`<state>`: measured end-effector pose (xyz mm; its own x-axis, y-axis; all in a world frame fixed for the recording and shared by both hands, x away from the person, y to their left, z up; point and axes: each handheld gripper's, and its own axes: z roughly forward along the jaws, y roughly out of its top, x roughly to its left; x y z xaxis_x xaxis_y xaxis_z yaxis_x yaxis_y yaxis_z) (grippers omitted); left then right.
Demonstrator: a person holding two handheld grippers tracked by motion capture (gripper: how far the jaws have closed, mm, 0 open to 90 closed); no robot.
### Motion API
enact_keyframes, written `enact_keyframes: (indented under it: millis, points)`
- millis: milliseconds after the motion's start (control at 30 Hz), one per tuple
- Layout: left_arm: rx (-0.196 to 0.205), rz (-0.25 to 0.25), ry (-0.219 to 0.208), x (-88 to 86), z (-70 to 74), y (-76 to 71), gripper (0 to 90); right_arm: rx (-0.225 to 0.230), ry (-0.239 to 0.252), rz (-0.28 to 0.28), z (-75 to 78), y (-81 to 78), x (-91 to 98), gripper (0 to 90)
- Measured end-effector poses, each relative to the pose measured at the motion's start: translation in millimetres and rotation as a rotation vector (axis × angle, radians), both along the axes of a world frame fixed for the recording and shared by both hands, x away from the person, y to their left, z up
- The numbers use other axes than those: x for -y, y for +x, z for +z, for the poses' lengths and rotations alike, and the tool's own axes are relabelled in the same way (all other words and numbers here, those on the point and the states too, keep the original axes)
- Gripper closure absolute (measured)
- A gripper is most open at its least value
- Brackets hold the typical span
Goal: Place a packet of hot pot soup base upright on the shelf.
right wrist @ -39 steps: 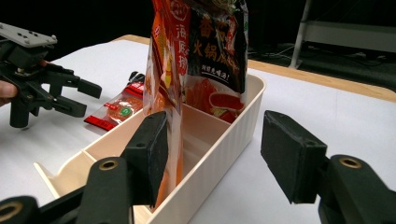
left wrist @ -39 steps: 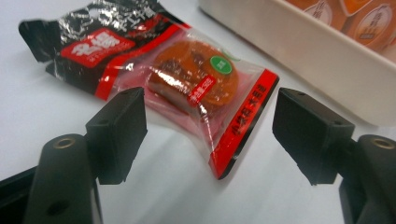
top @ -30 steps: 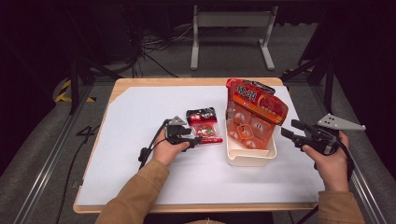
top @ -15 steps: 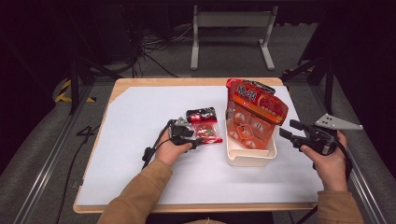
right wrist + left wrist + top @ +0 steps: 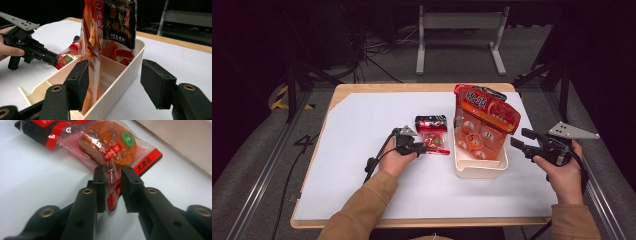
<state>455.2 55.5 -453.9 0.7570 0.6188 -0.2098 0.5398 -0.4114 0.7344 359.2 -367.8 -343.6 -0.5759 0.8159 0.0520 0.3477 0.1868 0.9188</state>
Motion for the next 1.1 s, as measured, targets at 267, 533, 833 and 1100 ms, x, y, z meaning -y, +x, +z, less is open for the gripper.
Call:
enact_keyframes:
  millis: [267,533,833,1100]
  points:
    - [-0.012,0.006,-0.015,-0.6,-0.1,-0.7,87.3,-0.003,-0.003,0.007,-0.6,0.6,-1.6,40.5]
    - [-0.018,0.001,-0.036,-4.1,2.3,-3.0,89.5,-0.004,0.002,0.02,2.7,-2.1,-1.0,48.0]
    - [0.037,-0.02,-0.035,-13.7,21.0,-16.2,89.7,0.017,0.015,0.023,14.7,-10.6,-1.1,53.3]
    - [0.108,-0.058,-0.105,-31.2,52.3,-37.7,89.7,0.059,0.024,0.044,30.5,-21.5,-8.0,54.6]
